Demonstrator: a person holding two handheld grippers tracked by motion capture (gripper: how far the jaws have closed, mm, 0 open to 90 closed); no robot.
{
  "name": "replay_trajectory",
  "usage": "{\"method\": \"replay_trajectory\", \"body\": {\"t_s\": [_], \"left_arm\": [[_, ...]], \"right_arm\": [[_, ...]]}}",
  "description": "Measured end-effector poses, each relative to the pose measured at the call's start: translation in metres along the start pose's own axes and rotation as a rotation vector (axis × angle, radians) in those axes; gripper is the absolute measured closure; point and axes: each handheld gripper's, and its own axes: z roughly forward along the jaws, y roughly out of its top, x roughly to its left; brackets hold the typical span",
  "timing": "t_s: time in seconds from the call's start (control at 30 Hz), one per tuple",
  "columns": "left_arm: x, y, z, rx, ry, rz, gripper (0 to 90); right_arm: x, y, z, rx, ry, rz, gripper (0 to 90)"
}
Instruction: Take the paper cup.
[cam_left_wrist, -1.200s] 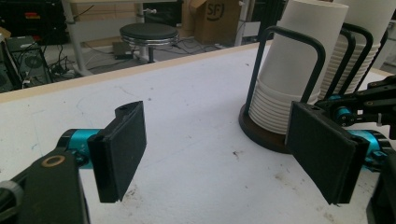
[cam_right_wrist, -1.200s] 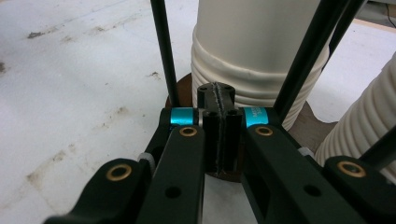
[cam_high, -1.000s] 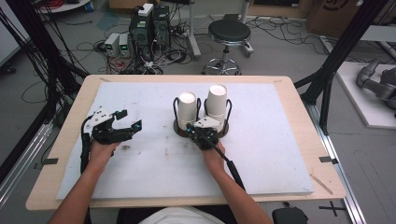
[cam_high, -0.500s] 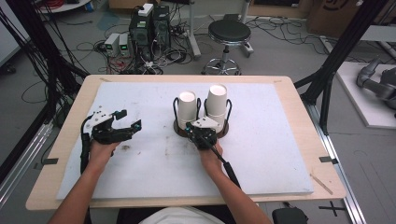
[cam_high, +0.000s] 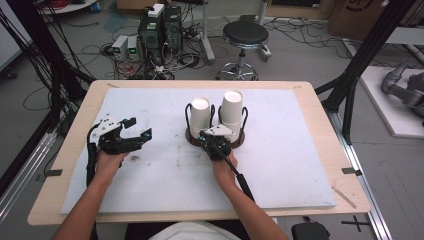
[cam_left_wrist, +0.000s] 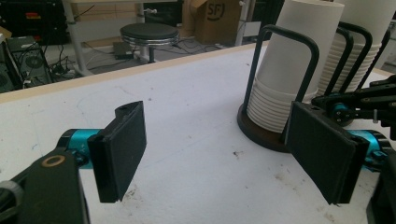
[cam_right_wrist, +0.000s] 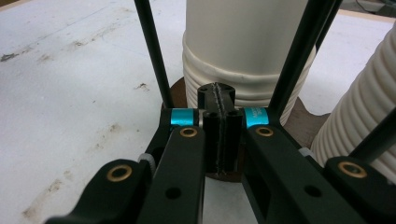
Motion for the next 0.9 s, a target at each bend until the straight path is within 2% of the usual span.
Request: {"method": "replay_trajectory", "body": {"t_s": [0.37,0.63,0.73,0.8,0.9], "left_arm": [[-0.001,0.0,0.001,-0.006,-0.002,0.002,21.0],[0.0,0.001,0.001,-0.016,-0.003,-0.005,21.2],[0.0,0.007,0.004,-0.05,-0.017,-0.011,21.3],[0.001,0.011,0.008,-0.045,-0.041,-0.02,24.7],[0.001,0.022,0.015,-0.049,-0.071,-0.013,24.5]], "right_arm": [[0.0,-0.001,0.001,0.007,0.0,0.008,90.0],[0.002,0.001,0.001,-0.011,-0.008,0.021,90.0],[0.003,0.004,0.002,0.0,-0.016,0.023,90.0],[0.003,0.004,0.002,0.0,-0.017,0.022,90.0],[0.004,0.004,0.003,0.001,-0.019,0.021,90.0]]}}
